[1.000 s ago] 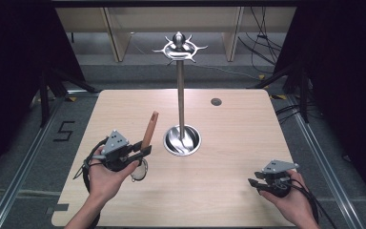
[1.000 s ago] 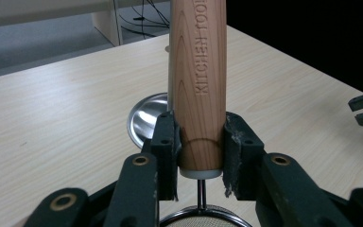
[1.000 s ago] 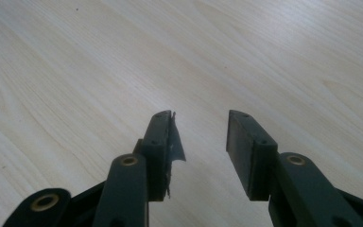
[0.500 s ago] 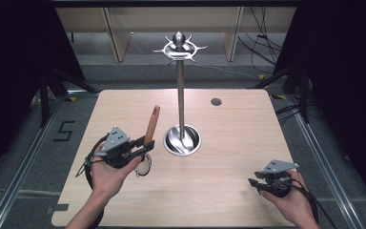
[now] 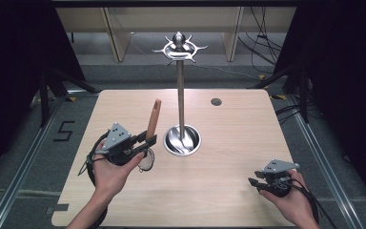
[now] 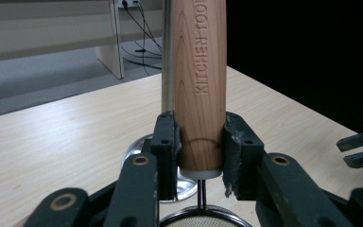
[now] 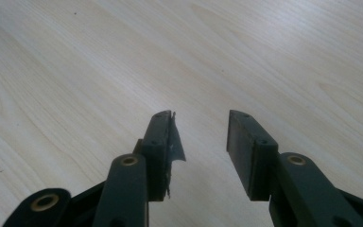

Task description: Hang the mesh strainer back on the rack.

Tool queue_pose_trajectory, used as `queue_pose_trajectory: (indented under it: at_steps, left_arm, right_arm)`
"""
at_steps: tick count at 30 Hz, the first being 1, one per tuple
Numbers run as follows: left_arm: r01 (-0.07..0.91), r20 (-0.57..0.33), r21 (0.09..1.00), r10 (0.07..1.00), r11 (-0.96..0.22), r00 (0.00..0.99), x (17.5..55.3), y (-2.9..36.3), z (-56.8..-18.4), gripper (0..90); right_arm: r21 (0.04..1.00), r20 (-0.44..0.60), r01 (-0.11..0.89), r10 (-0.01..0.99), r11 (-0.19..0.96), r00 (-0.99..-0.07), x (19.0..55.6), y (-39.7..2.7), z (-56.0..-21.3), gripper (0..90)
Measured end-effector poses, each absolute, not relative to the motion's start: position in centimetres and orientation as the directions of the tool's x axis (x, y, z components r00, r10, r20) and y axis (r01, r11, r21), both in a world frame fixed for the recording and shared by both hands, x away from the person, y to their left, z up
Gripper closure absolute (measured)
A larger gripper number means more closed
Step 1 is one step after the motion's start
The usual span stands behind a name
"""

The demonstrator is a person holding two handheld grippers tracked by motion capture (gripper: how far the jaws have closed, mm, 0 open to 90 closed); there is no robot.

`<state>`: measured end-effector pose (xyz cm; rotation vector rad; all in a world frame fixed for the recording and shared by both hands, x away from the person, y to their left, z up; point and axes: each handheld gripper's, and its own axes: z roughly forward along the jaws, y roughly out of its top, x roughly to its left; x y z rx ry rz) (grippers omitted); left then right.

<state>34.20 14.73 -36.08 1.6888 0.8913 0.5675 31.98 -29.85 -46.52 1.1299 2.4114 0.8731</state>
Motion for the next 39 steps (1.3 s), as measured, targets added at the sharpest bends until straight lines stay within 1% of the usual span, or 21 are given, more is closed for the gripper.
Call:
queue_pose_trajectory:
  at_steps: [1,8,21,37,38,39]
  left_arm:
    - [0.294,-0.099,0.95,0.79,-0.106,0.604,34.1,14.5,-36.0,68.2]
    - [0.268,-0.087,0.958,0.794,-0.099,0.601,34.5,14.0,-35.0,68.3]
    - [0.224,-0.075,0.971,0.797,-0.077,0.599,34.8,13.4,-33.0,68.3]
    - [0.176,-0.06,0.983,0.808,-0.055,0.587,35.4,12.9,-31.6,68.3]
    - [0.175,-0.06,0.983,0.808,-0.054,0.586,35.5,12.9,-31.6,68.3]
    - [0.175,-0.063,0.983,0.808,-0.05,0.585,35.5,12.8,-31.5,68.2]
  right_arm:
    - [0.657,-0.038,0.574,0.781,0.49,-0.623,32.0,-29.8,-46.5,61.7]
    - [0.651,-0.05,0.567,0.773,0.506,-0.632,32.0,-30.0,-46.5,61.7]
    - [0.653,-0.035,0.581,0.786,0.486,-0.617,31.9,-29.9,-46.4,61.7]
    - [0.653,-0.045,0.573,0.78,0.495,-0.624,32.0,-30.0,-46.4,61.7]
    - [0.652,-0.031,0.585,0.787,0.483,-0.616,31.9,-29.9,-46.3,61.7]
    - [0.654,-0.045,0.572,0.781,0.495,-0.623,31.9,-30.0,-46.4,61.7]
